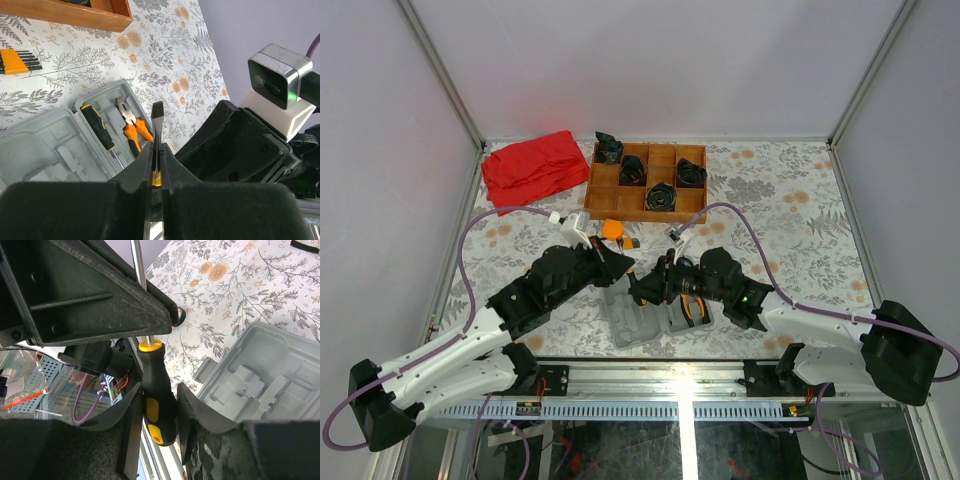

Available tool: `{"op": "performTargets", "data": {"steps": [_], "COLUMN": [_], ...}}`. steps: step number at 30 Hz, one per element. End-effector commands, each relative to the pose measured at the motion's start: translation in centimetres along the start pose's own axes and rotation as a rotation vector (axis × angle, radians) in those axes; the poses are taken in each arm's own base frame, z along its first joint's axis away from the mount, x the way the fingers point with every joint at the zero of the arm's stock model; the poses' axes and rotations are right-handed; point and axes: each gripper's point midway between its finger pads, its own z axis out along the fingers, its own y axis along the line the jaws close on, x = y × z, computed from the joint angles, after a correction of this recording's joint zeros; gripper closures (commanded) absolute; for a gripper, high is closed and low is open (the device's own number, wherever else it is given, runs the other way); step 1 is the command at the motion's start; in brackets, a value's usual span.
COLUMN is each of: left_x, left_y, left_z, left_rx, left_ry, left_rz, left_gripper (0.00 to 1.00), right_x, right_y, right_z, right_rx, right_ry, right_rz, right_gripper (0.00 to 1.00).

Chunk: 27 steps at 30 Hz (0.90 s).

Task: Sort the tools into containers
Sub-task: Pick up the screwdriver from the center of the board, then place the screwdriver in the storage box.

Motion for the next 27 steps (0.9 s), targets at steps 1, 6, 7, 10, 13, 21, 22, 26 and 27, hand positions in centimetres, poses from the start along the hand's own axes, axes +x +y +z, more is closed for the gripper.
{"op": "performTargets", "data": {"steps": [1,6,7,10,13,21,22,26,27], "left_x": [-1.1,-1.3,-1.3,-1.4,-1.7,-2.5,-2.4,-2.2,-2.1], "left_y": [-0.9,-0.5,-0.4,-0.2,0.3,2.1,2.4,4.5,5.0], "left_z": [-0.2,-0.4,-0.5,-0.7,-0.9,-0.7,-0.6,0.1,0.3], "left_rx": [0.032,0.012,0.008,-0.003,-0.028,-0.117,-0.127,-0.176,-0.186], "left_ry": [-0.049,-0.054,-0.054,-0.062,-0.073,-0.067,-0.059,-0.018,-0.005], "left_rz": [-0.017,-0.013,-0.011,-0.01,-0.002,0.019,0.016,-0.02,-0.032], "left_gripper": [0.97,0.61,0.57,0.48,0.43,0.36,0.36,0.35,0.35], "right_x": [-2.2,-2.9,-3.1,-3.3,-3.3,-3.1,-3.0,-2.5,-2.3], "right_y": [0.8,-0.8,-1.2,-2.5,-3.6,-5.6,-5.8,-7.0,-7.1], "right_z": [-0.3,-1.3,-1.5,-2.1,-2.7,-4.1,-4.3,-5.1,-5.3], "right_rx": [0.002,0.115,0.138,0.223,0.286,0.406,0.424,0.497,0.507], "right_ry": [-0.073,-0.118,-0.126,-0.146,-0.156,-0.169,-0.167,-0.15,-0.145], "right_rz": [-0.027,-0.012,-0.01,-0.001,0.002,0.017,0.021,0.036,0.038], "right_gripper": [0.85,1.0,1.0,1.0,1.0,1.0,1.0,1.0,1.0]}}
